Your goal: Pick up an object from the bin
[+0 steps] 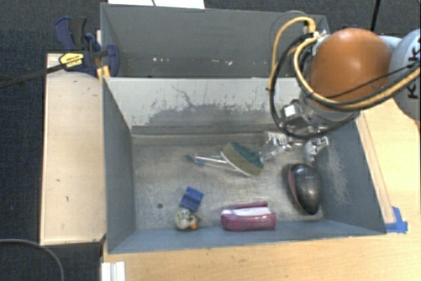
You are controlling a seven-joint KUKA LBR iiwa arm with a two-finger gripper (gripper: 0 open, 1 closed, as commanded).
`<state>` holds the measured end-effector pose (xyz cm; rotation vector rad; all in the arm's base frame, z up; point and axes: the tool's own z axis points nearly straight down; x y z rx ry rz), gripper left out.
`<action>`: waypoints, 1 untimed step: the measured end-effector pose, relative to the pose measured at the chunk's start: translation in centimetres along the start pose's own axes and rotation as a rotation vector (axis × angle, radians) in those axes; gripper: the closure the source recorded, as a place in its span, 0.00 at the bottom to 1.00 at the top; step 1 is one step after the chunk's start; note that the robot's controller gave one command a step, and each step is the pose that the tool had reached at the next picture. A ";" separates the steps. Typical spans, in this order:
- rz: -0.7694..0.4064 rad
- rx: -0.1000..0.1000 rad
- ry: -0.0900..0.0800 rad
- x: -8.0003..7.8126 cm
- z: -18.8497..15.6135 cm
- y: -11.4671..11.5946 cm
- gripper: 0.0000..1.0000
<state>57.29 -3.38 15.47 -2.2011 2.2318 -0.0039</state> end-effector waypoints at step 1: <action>0.002 -0.001 0.000 0.0 0.0 0.0 0.00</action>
Offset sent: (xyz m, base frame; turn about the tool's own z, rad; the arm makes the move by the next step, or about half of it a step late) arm 0.0000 0.0000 0.0000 0.0000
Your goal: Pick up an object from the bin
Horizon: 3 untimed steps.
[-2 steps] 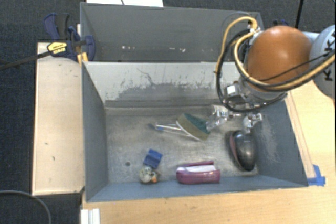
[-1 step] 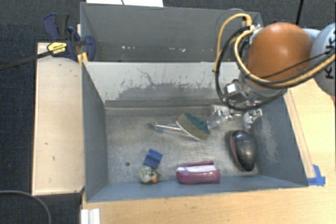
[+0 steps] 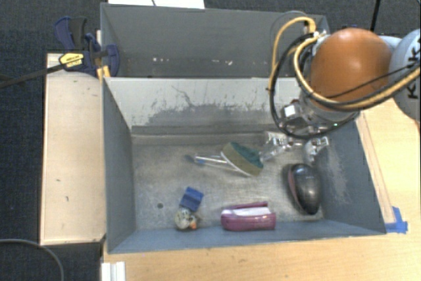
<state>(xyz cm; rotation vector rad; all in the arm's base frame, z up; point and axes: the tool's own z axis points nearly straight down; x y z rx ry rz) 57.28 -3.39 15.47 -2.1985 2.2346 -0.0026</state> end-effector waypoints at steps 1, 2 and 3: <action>0.199 -0.007 0.000 -7.0 2.5 0.2 0.00; 0.038 -0.003 0.000 -8.8 4.4 -1.8 0.00; -0.164 -0.007 0.001 -7.5 6.4 -0.9 0.00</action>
Offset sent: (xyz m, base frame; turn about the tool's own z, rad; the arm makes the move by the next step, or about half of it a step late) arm -0.0001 0.0667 -0.0245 0.2019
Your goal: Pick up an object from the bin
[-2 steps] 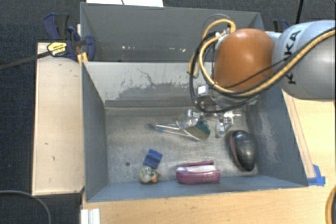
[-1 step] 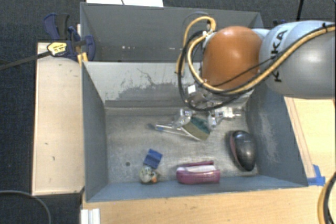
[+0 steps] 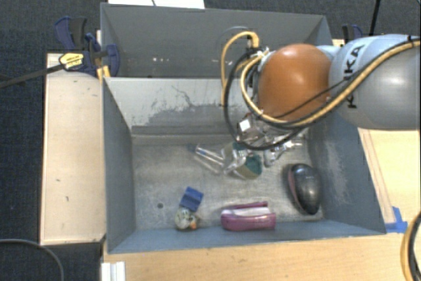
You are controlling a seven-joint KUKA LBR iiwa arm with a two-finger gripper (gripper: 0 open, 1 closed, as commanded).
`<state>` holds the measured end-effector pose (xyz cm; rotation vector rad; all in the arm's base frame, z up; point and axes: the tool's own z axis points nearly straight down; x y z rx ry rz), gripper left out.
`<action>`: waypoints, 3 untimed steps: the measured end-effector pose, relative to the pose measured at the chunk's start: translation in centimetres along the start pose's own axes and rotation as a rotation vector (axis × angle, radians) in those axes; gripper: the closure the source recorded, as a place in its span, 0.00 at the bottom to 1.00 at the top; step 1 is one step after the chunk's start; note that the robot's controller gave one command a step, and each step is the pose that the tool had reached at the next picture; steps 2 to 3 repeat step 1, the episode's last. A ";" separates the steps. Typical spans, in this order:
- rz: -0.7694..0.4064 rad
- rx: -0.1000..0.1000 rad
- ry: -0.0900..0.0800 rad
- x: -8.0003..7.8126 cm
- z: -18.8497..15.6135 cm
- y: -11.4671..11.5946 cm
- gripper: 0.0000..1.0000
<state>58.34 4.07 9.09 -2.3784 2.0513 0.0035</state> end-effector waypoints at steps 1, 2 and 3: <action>0.003 0.001 0.001 0.0 -0.1 -0.1 1.00; 0.003 0.001 0.001 0.0 -0.1 -0.1 1.00; 0.003 0.001 0.001 0.0 -0.1 -0.1 1.00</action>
Offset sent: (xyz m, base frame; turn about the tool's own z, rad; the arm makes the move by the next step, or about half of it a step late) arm 0.0000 0.0000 0.0000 0.0000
